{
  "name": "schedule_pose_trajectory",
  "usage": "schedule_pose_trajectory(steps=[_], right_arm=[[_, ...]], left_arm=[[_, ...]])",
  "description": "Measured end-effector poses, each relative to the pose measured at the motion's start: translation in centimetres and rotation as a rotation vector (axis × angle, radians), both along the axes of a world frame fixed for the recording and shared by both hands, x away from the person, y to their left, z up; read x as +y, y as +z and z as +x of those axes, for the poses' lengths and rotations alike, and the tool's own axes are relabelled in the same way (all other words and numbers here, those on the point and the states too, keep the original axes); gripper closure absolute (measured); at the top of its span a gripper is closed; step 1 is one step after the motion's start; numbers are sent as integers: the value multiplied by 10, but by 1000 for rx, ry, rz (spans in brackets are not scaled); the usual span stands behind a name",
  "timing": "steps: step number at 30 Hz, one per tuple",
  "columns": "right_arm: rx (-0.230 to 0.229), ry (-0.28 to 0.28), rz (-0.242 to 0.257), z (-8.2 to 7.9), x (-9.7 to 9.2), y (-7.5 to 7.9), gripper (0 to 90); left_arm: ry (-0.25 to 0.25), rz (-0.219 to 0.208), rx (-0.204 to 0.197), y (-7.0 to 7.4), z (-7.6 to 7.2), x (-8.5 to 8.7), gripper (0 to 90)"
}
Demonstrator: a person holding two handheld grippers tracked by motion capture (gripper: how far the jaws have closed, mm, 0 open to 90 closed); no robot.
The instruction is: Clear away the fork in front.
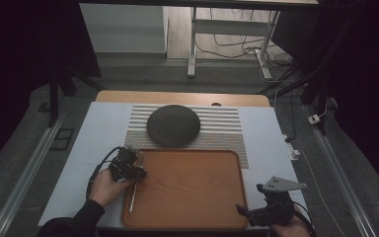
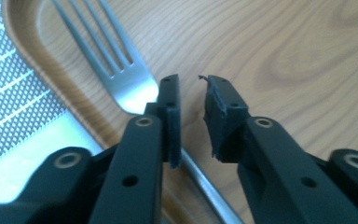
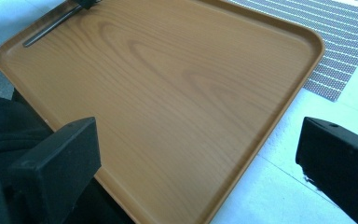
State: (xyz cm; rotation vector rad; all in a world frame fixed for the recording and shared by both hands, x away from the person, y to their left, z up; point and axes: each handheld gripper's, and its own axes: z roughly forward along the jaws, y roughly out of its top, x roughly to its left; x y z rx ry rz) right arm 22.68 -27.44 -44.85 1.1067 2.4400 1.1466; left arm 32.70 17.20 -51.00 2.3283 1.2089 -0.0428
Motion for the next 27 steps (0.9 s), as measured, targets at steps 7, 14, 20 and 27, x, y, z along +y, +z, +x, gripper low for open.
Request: schedule_pose_trajectory(steps=[7,14,20,27], right_arm=[[0,2,-1,0,0,0,0],[1,3,-1,0,0,0,0],[2,3,-4,0,0,0,0],[2,3,-4,0,0,0,0]], left_arm=[[-34,-10,-56,8,-6,-3,598],[-51,-32,-85,12,-11,-3,456],[-59,-95,-104,18,-16,-1,308],[-68,-153,-130,28,-25,1,212]])
